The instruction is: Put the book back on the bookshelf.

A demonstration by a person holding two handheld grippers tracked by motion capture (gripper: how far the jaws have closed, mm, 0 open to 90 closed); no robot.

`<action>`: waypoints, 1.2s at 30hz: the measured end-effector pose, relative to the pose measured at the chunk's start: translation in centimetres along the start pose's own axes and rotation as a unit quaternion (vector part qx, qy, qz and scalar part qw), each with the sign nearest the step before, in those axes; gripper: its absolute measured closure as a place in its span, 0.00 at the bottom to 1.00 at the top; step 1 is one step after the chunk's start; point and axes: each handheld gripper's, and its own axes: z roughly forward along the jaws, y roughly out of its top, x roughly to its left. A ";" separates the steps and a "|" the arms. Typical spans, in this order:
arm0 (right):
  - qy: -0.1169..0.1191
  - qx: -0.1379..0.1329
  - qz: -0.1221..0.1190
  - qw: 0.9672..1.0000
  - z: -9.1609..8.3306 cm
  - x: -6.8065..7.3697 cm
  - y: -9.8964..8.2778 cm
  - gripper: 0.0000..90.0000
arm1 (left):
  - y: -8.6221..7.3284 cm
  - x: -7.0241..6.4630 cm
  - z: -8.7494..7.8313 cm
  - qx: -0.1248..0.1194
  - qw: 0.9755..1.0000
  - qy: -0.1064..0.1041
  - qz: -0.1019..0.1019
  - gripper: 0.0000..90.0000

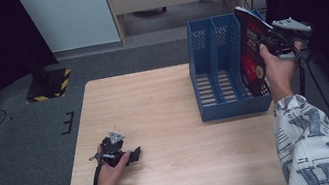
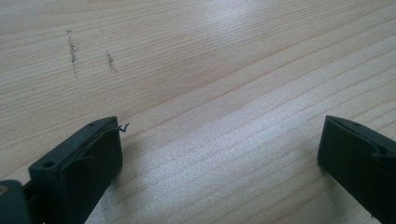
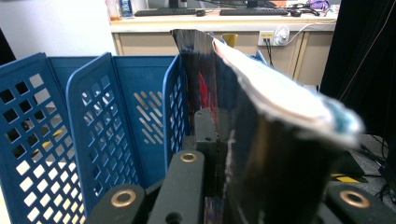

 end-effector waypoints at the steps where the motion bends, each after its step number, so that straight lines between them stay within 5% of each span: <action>1: 0.001 0.001 0.000 1.000 0.0 0.0 0.0 0.97 | 0.0 0.0 0.0 0.000 1.000 0.000 0.000 0.00; 36: 0.009 0.028 -0.030 0.999 -0.4 0.7 -1.5 0.96 | 0.1 -0.1 0.1 0.000 1.000 -0.001 0.001 0.00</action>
